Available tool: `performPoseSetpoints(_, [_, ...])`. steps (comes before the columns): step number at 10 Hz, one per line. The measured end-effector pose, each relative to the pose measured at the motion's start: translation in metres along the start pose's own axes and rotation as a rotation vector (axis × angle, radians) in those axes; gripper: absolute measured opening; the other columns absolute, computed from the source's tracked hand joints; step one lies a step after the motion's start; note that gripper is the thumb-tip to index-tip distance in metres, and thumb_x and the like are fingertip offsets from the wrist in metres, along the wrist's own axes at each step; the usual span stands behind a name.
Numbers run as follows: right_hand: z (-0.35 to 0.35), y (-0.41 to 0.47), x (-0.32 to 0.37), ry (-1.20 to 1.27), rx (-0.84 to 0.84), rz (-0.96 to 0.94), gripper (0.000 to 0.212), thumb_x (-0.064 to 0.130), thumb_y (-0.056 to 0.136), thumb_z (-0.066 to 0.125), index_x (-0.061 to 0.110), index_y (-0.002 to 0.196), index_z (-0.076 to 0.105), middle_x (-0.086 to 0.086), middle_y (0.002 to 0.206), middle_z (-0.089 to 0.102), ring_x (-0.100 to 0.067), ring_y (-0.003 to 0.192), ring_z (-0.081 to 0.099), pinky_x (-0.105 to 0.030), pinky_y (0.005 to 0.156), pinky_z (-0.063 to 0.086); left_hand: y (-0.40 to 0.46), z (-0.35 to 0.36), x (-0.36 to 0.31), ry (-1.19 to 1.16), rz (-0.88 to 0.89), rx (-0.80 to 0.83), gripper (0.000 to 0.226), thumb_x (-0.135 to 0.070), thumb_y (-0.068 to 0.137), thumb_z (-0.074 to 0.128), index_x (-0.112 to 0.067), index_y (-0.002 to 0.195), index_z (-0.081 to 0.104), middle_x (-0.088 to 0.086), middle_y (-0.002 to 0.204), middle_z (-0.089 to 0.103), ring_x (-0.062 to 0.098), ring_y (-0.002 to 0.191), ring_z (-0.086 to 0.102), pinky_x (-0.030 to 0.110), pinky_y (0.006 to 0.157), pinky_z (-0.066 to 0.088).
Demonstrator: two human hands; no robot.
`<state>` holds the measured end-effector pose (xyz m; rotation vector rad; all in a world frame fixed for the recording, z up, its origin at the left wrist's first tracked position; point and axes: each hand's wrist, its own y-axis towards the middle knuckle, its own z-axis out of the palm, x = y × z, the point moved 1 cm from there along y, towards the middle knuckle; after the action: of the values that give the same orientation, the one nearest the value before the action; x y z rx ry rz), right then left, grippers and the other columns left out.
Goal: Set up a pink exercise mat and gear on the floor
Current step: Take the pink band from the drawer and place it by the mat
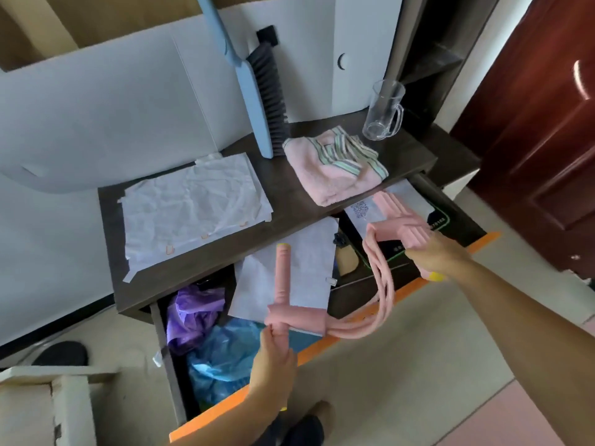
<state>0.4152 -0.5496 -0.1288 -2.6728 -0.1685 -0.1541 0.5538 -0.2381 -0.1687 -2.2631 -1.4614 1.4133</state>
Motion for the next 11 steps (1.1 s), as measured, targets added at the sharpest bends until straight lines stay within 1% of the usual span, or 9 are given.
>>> performPoseSetpoints(1, [-0.007, -0.017, -0.012, 0.165, -0.024, 0.034, 0.052, 0.041, 0.082, 0.059, 0.011, 0.123, 0.051, -0.010, 0.099, 0.057, -0.031, 0.090, 0.055, -0.036, 0.081, 0.046, -0.002, 0.016, -0.023, 0.258, 0.151, 0.195, 0.030, -0.010, 0.091, 0.045, -0.013, 0.121, 0.045, 0.001, 0.086, 0.052, 0.023, 0.084, 0.056, 0.035, 0.082, 0.046])
performPoseSetpoints(2, [-0.015, -0.036, -0.020, 0.328, -0.051, 0.030, 0.038, 0.031, 0.086, 0.059, 0.006, 0.114, 0.054, -0.011, 0.091, 0.061, -0.030, 0.083, 0.060, -0.038, 0.078, 0.050, 0.008, 0.031, -0.051, 0.255, 0.323, 0.353, 0.040, -0.010, 0.089, 0.046, -0.016, 0.128, 0.041, 0.000, 0.096, 0.057, 0.017, 0.080, 0.055, 0.028, 0.068, 0.046])
performPoseSetpoints(3, [-0.018, -0.053, -0.038, 0.346, -0.067, 0.097, 0.050, 0.034, 0.085, 0.061, 0.007, 0.127, 0.051, -0.013, 0.115, 0.061, -0.032, 0.102, 0.060, -0.035, 0.080, 0.046, 0.010, 0.054, -0.072, 0.324, 0.394, 0.566, 0.062, -0.013, 0.086, 0.049, -0.024, 0.144, 0.029, 0.001, 0.111, 0.058, 0.018, 0.089, 0.058, 0.019, 0.061, 0.042])
performPoseSetpoints(4, [-0.011, -0.072, -0.060, 0.453, -0.075, 0.254, 0.067, 0.034, 0.087, 0.063, 0.001, 0.140, 0.038, -0.019, 0.138, 0.050, -0.036, 0.123, 0.052, -0.037, 0.093, 0.044, 0.021, 0.075, -0.074, 0.369, 0.435, 0.693, 0.070, -0.013, 0.079, 0.048, -0.031, 0.145, 0.032, -0.004, 0.131, 0.053, 0.011, 0.099, 0.057, 0.020, 0.070, 0.052])
performPoseSetpoints(5, [0.004, -0.087, -0.078, 0.504, -0.101, 0.339, 0.069, 0.037, 0.088, 0.060, 0.000, 0.140, 0.035, -0.020, 0.135, 0.052, -0.038, 0.119, 0.053, -0.038, 0.090, 0.045, 0.030, 0.080, -0.075, 0.432, 0.439, 0.738, 0.067, -0.012, 0.079, 0.050, -0.021, 0.143, 0.036, 0.004, 0.134, 0.053, 0.020, 0.116, 0.057, 0.029, 0.097, 0.049])
performPoseSetpoints(6, [0.015, -0.098, -0.082, 0.563, -0.098, 0.411, 0.066, 0.040, 0.086, 0.059, 0.001, 0.137, 0.040, -0.019, 0.126, 0.058, -0.037, 0.104, 0.059, -0.039, 0.084, 0.048, 0.038, 0.071, -0.080, 0.515, 0.532, 0.698, 0.053, -0.010, 0.085, 0.057, -0.006, 0.136, 0.042, 0.014, 0.137, 0.047, 0.030, 0.122, 0.051, 0.032, 0.100, 0.043])
performPoseSetpoints(8, [0.034, -0.106, -0.062, 0.750, -0.132, 0.494, 0.044, 0.037, 0.086, 0.061, 0.000, 0.109, 0.060, -0.004, 0.071, 0.061, -0.019, 0.060, 0.057, -0.025, 0.049, 0.041, 0.075, 0.052, -0.084, 0.545, 0.598, 0.687, 0.056, -0.011, 0.086, 0.060, -0.005, 0.138, 0.040, 0.016, 0.141, 0.045, 0.031, 0.126, 0.048, 0.034, 0.103, 0.041])
performPoseSetpoints(9, [0.041, -0.110, -0.044, 0.821, -0.139, 0.527, 0.049, 0.036, 0.086, 0.063, 0.003, 0.120, 0.051, -0.007, 0.085, 0.063, -0.021, 0.066, 0.057, -0.026, 0.054, 0.041, 0.093, 0.034, -0.090, 0.583, 0.623, 0.674, 0.056, -0.009, 0.085, 0.059, -0.006, 0.138, 0.040, 0.016, 0.142, 0.045, 0.031, 0.126, 0.049, 0.034, 0.103, 0.042])
performPoseSetpoints(11, [0.051, -0.109, -0.012, 0.810, -0.120, 0.592, 0.065, 0.041, 0.084, 0.059, 0.000, 0.133, 0.044, -0.019, 0.121, 0.060, -0.035, 0.108, 0.060, -0.035, 0.080, 0.046, 0.133, -0.007, -0.113, 0.694, 0.713, 0.617, 0.058, -0.007, 0.092, 0.054, -0.008, 0.146, 0.034, 0.016, 0.144, 0.043, 0.032, 0.131, 0.045, 0.036, 0.106, 0.037])
